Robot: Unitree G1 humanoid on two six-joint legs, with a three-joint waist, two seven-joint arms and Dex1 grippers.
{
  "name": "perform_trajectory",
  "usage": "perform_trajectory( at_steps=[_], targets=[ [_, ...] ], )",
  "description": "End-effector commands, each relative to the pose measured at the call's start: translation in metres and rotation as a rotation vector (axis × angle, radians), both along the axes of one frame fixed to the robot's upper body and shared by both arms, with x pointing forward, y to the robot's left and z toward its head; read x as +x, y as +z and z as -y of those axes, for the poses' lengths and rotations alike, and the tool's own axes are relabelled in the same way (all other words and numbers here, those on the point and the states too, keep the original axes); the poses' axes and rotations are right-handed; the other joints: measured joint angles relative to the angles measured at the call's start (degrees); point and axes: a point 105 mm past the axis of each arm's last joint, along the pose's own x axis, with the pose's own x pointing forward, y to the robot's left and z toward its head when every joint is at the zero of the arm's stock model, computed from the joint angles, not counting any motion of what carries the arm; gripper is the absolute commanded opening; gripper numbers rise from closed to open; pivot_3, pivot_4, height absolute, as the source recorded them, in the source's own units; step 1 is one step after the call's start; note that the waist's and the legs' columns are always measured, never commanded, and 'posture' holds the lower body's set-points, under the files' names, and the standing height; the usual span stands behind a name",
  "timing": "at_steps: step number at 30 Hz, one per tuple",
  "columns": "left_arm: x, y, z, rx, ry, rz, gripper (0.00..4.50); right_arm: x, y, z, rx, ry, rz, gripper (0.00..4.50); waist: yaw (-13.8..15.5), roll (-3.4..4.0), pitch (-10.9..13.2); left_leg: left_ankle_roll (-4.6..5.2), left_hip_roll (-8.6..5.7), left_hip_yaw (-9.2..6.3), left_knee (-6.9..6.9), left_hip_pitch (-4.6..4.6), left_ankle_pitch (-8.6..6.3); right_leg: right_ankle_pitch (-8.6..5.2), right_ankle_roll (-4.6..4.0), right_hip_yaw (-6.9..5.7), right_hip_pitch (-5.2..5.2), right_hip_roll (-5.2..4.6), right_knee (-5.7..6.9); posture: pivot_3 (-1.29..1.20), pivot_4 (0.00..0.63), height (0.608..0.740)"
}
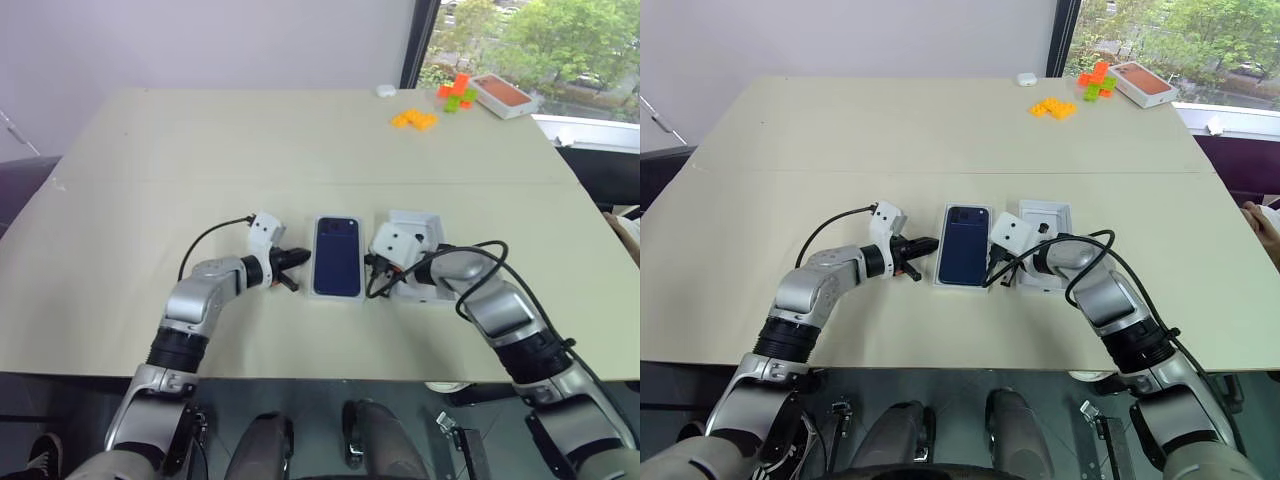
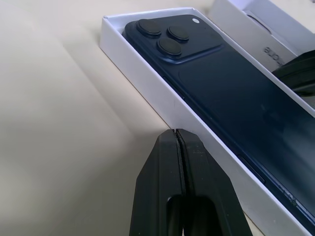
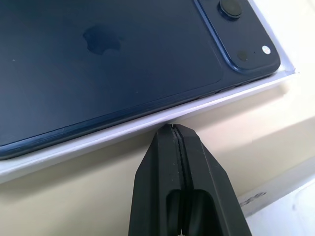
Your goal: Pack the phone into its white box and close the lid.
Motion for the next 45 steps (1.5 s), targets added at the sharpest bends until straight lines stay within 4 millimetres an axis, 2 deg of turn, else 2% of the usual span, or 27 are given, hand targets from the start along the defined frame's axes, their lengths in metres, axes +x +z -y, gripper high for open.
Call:
perform_trajectory(
  at_steps=[1, 11, 19, 31, 36, 40, 45],
  targets=[
    [-0.007, 0.012, 0.016, -0.046, -0.064, 0.027, 0.06, -0.006, 0.004, -0.001, -0.006, 0.038, 0.009, 0.0, 0.04, 0.0, 0.0, 0.0, 0.0, 0.0, 0.0, -0.01, 0.0, 0.0, 0.0, 0.0, 0.0, 0.0, -0.01, 0.0, 0.15, 0.74],
    [-0.009, 0.015, 0.02, -0.054, -0.074, 0.04, 0.06, -0.006, 0.001, 0.009, -0.026, 0.023, 0.006, 0.0, 0.05, 0.0, 0.0, -0.01, -0.01, 0.0, 0.01, 0.02, 0.0, 0.0, 0.0, 0.0, 0.02, 0.0, 0.03, 0.0, 0.15, 0.74],
    [-0.009, 0.015, 0.019, -0.053, -0.073, 0.037, 0.06, -0.005, 0.003, 0.006, -0.027, 0.03, 0.018, 0.0, 0.01, 0.0, 0.0, -0.01, -0.01, 0.0, 0.02, 0.03, 0.01, 0.0, 0.0, 0.0, 0.02, 0.0, 0.04, 0.0, 0.15, 0.74],
    [-0.012, 0.016, 0.025, -0.047, -0.105, 0.061, 0.06, 0.001, 0.005, 0.016, -0.045, 0.019, 0.024, 0.0, 0.06, -0.01, 0.0, -0.01, -0.02, 0.0, 0.04, 0.04, 0.01, 0.0, 0.0, 0.0, 0.04, 0.0, 0.04, 0.0, 0.15, 0.74],
    [-0.009, 0.015, 0.021, -0.04, -0.086, 0.061, 0.06, -0.005, 0.002, 0.013, -0.052, 0.048, 0.009, 0.0, 0.07, -0.01, 0.0, -0.01, -0.02, 0.0, 0.05, 0.04, 0.01, 0.0, 0.0, 0.0, 0.05, 0.0, 0.05, 0.0, 0.15, 0.74],
    [-0.011, 0.015, 0.019, -0.036, -0.091, 0.068, 0.06, 0.001, 0.006, 0.017, -0.055, 0.03, 0.015, 0.0, 0.06, -0.01, 0.0, -0.01, -0.02, -0.01, 0.05, 0.04, 0.01, 0.0, 0.0, 0.0, 0.05, 0.0, 0.05, 0.0, 0.15, 0.74],
    [-0.008, 0.016, 0.017, -0.026, -0.068, 0.087, 0.06, -0.004, 0.005, 0.014, -0.062, 0.065, 0.005, 0.0, 0.06, -0.01, 0.0, -0.01, -0.02, -0.01, 0.05, 0.04, 0.01, 0.0, 0.0, 0.0, 0.05, 0.0, 0.05, 0.0, 0.15, 0.74]
  ],
)
